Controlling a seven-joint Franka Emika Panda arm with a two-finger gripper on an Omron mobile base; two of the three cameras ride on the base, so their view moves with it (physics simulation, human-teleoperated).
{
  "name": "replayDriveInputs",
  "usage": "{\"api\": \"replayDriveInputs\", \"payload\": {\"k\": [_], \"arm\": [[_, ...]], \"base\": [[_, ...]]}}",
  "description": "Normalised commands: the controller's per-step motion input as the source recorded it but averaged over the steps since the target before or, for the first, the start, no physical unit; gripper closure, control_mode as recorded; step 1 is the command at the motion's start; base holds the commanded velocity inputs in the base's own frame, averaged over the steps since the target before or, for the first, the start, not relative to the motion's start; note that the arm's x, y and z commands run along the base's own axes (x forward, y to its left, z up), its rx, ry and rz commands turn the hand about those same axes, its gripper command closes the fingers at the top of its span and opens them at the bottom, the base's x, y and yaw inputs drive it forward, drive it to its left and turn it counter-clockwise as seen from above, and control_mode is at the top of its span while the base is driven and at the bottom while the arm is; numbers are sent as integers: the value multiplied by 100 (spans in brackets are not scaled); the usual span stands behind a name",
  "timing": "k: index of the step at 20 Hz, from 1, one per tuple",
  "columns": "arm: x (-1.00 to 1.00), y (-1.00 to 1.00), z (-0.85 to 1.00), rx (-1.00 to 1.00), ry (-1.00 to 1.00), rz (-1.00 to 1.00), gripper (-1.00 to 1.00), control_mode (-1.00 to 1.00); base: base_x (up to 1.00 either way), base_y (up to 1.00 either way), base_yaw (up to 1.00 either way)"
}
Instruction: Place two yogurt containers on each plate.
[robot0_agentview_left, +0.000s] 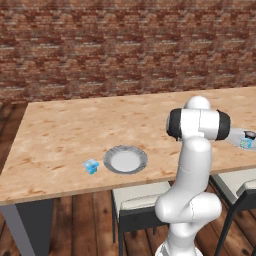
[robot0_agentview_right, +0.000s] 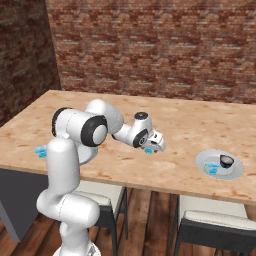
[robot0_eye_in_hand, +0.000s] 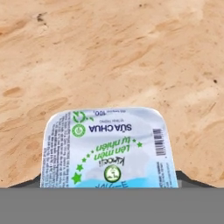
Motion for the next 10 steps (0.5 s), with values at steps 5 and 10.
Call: {"api": "replayDriveInputs", "payload": {"k": [5, 10], "arm": [[0, 0, 11, 0, 0, -2, 100, -100], [-29, 38, 82, 0, 0, 0, 100, -100]], "base": [[0, 0, 0], [0, 0, 0]]}}
